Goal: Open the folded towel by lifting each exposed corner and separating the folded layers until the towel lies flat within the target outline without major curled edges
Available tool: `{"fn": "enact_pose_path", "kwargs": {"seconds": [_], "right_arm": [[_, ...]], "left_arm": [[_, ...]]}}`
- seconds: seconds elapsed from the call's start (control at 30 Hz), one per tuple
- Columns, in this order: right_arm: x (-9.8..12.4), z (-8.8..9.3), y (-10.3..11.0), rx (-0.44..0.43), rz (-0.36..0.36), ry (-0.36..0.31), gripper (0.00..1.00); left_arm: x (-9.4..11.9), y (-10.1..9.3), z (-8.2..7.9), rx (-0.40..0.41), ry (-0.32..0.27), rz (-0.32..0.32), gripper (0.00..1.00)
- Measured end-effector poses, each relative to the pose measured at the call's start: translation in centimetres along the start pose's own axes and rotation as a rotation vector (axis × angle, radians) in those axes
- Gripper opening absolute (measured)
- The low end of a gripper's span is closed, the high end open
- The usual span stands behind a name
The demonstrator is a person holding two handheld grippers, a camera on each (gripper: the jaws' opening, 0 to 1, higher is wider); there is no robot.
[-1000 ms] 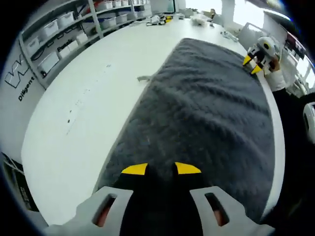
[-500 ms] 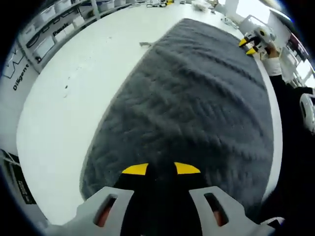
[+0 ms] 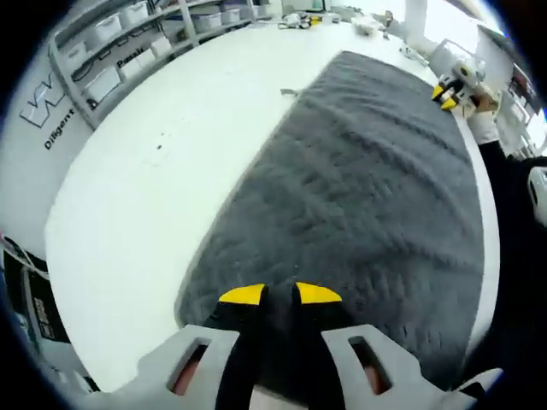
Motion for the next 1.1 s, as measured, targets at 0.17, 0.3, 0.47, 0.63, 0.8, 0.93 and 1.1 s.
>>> {"fn": "enact_pose_path", "kwargs": {"seconds": [0.17,0.3,0.47,0.63,0.8,0.93,1.1], "right_arm": [[-0.1,-0.5,0.0,0.027,0.015,-0.008,0.11],[0.4,-1.2,-0.4,0.030,0.042,-0.046,0.11],[0.5,-0.1,-1.7,-0.048,0.098,-0.013,0.12],[0.7,1.2,-1.8,-0.138,0.089,0.016,0.16],[1.3,1.9,-1.7,-0.173,0.093,-0.014,0.18],[1.3,2.0,-1.5,-0.193,0.104,-0.026,0.18],[1.7,1.6,-1.5,-0.103,0.107,0.008,0.18]], "left_arm": [[0.8,2.9,1.5,0.082,0.017,-0.155,0.15],[-0.1,3.2,3.0,0.121,0.013,-0.102,0.15],[-0.8,4.4,4.1,0.142,0.021,-0.120,0.18],[-1.1,4.0,5.4,0.190,0.056,-0.081,0.18],[-1.4,4.6,6.0,0.262,0.040,-0.084,0.22],[-1.4,4.4,5.9,0.266,0.040,-0.084,0.22],[-1.4,3.8,5.2,0.151,-0.011,-0.063,0.24]]}}
Point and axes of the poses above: the point that each gripper's makers call its tool centre point, and the gripper's own axes: x roughly backward along the fingers, y roughly to its left, z roughly out of its underside, the point moved 6 cm from there along x, roughly backward along the fingers, and after that the axes turned 2 degrees about -z, right-handed, at the moved point
